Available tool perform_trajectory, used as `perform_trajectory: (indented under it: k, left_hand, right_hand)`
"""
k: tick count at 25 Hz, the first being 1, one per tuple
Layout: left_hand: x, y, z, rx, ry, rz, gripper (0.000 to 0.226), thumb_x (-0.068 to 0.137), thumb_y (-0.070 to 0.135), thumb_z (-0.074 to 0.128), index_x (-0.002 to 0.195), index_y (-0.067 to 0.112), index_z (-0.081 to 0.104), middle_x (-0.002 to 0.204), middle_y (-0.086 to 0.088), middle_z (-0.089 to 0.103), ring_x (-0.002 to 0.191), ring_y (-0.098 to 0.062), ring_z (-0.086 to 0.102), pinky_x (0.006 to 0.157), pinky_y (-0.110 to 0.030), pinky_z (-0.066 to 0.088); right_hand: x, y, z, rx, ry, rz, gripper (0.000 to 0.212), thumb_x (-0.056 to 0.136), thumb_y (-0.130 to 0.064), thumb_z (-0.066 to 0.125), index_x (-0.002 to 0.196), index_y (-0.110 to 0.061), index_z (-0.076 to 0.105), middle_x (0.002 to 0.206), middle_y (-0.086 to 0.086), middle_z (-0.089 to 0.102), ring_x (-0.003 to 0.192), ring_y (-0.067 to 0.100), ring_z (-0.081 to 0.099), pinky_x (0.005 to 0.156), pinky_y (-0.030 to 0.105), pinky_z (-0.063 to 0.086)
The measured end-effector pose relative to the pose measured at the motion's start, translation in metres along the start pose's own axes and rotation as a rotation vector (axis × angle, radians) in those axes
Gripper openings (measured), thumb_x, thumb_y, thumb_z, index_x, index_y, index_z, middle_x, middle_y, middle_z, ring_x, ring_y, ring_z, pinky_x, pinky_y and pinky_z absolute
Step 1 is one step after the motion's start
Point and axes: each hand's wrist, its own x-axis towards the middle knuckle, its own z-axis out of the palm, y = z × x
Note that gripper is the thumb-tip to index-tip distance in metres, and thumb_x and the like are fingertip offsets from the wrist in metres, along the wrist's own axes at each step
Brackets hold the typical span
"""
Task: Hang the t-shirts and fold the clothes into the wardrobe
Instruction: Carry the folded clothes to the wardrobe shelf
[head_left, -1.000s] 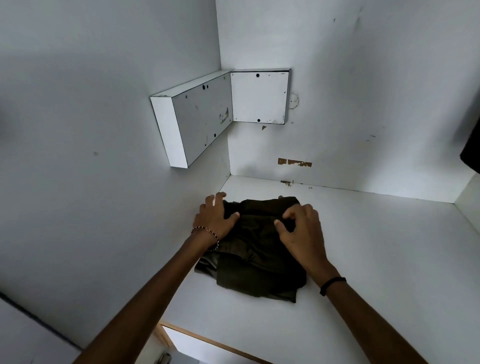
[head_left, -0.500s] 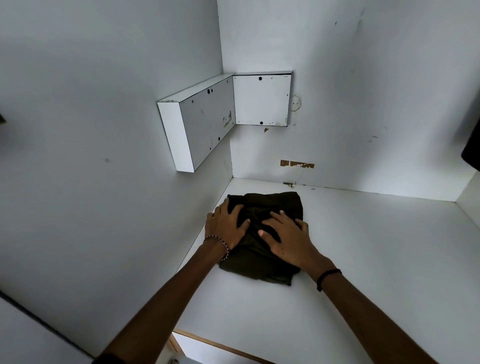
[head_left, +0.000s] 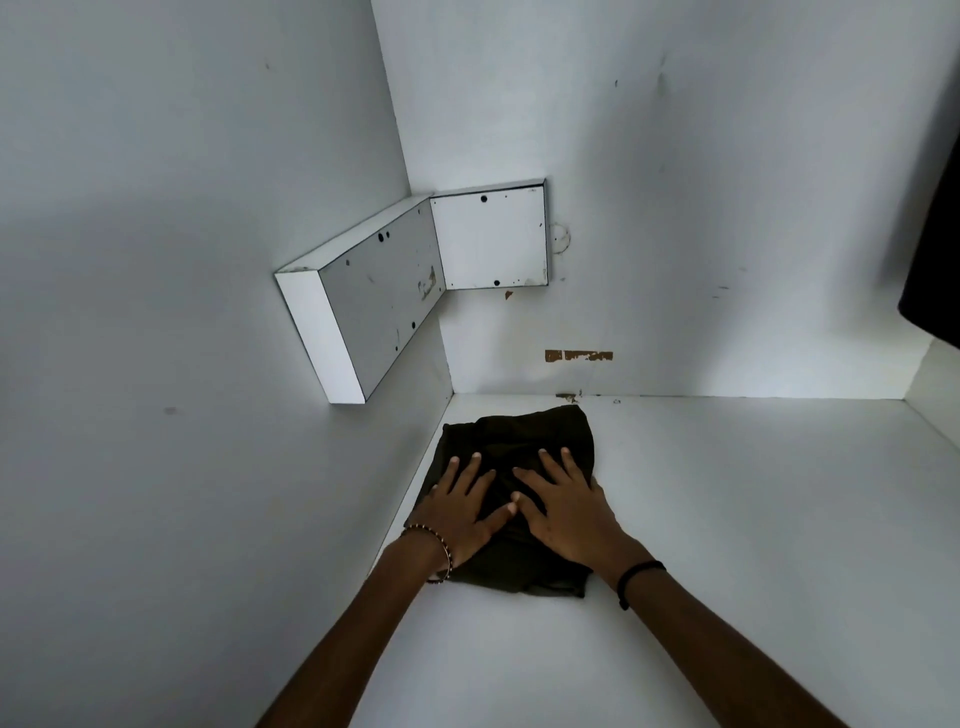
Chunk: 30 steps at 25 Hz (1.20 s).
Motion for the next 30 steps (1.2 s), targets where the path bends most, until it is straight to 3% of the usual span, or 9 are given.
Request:
perform_trajectory:
  k: [4, 18, 26, 30]
  left_hand:
    - [0.028, -0.012, 0.004, -0.011, 0.134, 0.017, 0.065, 0.1, 0.059, 0.026, 0.156, 0.028, 0.016, 0.166, 0.006, -0.002, 0.152, -0.018, -0.009, 0.124, -0.041, 0.011]
    - [0.096, -0.037, -0.015, -0.057, 0.118, -0.002, 0.064, 0.099, 0.062, 0.027, 0.155, 0.03, 0.021, 0.165, 0.008, 0.002, 0.152, -0.018, -0.004, 0.123, -0.043, 0.014]
    - [0.084, -0.016, -0.021, 0.082, 0.132, -0.061, 0.055, 0.105, 0.049, 0.026, 0.153, 0.023, 0.028, 0.165, 0.001, 0.009, 0.152, -0.019, 0.005, 0.122, -0.046, 0.007]
    - [0.066, 0.003, -0.02, 0.12, 0.476, 0.0, 0.054, 0.105, 0.041, 0.026, 0.154, 0.019, 0.026, 0.162, -0.002, 0.022, 0.149, -0.017, 0.022, 0.12, -0.04, 0.019]
  right_hand:
    - [0.027, 0.002, 0.002, -0.013, 0.009, 0.031, 0.053, 0.109, -0.049, 0.027, 0.161, -0.037, 0.022, 0.172, 0.0, 0.0, 0.158, 0.026, -0.011, 0.125, 0.051, 0.006]
    - [0.098, 0.009, -0.009, 0.004, -0.052, 0.029, 0.054, 0.11, -0.05, 0.025, 0.161, -0.036, 0.021, 0.172, 0.0, -0.001, 0.158, 0.026, -0.012, 0.125, 0.053, 0.002]
    - [0.077, 0.009, -0.013, -0.079, 0.006, -0.025, 0.055, 0.11, -0.046, 0.021, 0.158, -0.022, 0.032, 0.17, 0.003, 0.017, 0.159, 0.024, 0.003, 0.125, 0.049, 0.0]
    - [0.055, 0.002, -0.013, -0.077, 0.166, -0.097, 0.094, 0.088, -0.06, -0.008, 0.151, -0.013, 0.043, 0.163, 0.011, 0.034, 0.154, 0.025, 0.025, 0.124, 0.04, 0.017]
